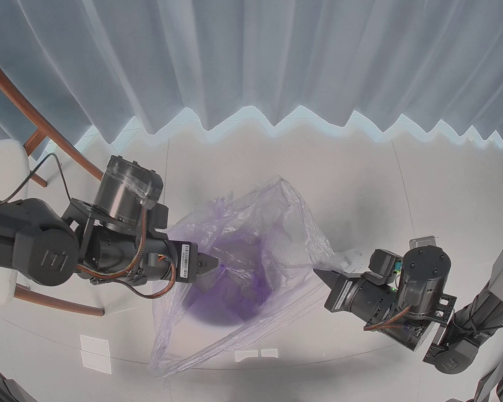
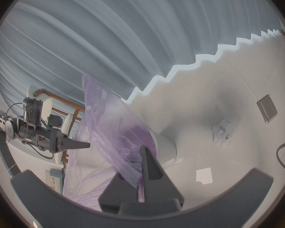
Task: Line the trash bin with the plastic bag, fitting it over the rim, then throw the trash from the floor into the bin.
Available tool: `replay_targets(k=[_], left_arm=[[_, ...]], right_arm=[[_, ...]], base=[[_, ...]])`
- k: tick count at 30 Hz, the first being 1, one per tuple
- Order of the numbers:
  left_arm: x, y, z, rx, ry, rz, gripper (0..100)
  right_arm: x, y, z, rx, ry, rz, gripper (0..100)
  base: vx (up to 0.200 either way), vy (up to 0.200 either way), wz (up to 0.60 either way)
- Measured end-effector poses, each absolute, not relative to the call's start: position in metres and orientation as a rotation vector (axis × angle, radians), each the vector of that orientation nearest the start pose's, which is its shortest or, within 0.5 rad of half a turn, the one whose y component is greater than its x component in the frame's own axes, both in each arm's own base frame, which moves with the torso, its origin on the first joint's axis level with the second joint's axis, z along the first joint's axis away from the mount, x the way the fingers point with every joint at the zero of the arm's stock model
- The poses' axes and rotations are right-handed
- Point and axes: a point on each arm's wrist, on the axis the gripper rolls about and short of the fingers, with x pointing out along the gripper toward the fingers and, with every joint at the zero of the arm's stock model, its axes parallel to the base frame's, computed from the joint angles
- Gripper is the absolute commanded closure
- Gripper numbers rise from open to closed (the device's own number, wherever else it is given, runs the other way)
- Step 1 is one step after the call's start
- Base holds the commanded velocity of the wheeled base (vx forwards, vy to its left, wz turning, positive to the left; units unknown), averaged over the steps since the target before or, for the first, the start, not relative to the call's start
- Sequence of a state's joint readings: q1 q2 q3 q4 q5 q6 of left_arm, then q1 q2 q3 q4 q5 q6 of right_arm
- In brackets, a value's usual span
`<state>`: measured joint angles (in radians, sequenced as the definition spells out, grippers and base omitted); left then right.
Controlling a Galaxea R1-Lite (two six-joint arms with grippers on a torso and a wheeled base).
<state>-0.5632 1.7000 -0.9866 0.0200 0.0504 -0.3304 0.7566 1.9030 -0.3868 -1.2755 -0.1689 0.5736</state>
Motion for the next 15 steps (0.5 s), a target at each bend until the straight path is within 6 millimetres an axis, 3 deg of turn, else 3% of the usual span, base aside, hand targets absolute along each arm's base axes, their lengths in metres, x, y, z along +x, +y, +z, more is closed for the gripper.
replay_targets(k=[8,15], left_arm=[[0.253,-0.158,0.162,-0.106,0.825,-0.338,100],[0.244,-0.136,0.178,-0.355,0.84,-0.218,100]], right_arm=[[0.21,0.191,0.094,0.484,0.361,0.504,100],[0.219,0.19,0.1,0.614,0.386,0.476,100]], base=[[0.0,0.0,0.0],[0.0,0.0,0.0]])
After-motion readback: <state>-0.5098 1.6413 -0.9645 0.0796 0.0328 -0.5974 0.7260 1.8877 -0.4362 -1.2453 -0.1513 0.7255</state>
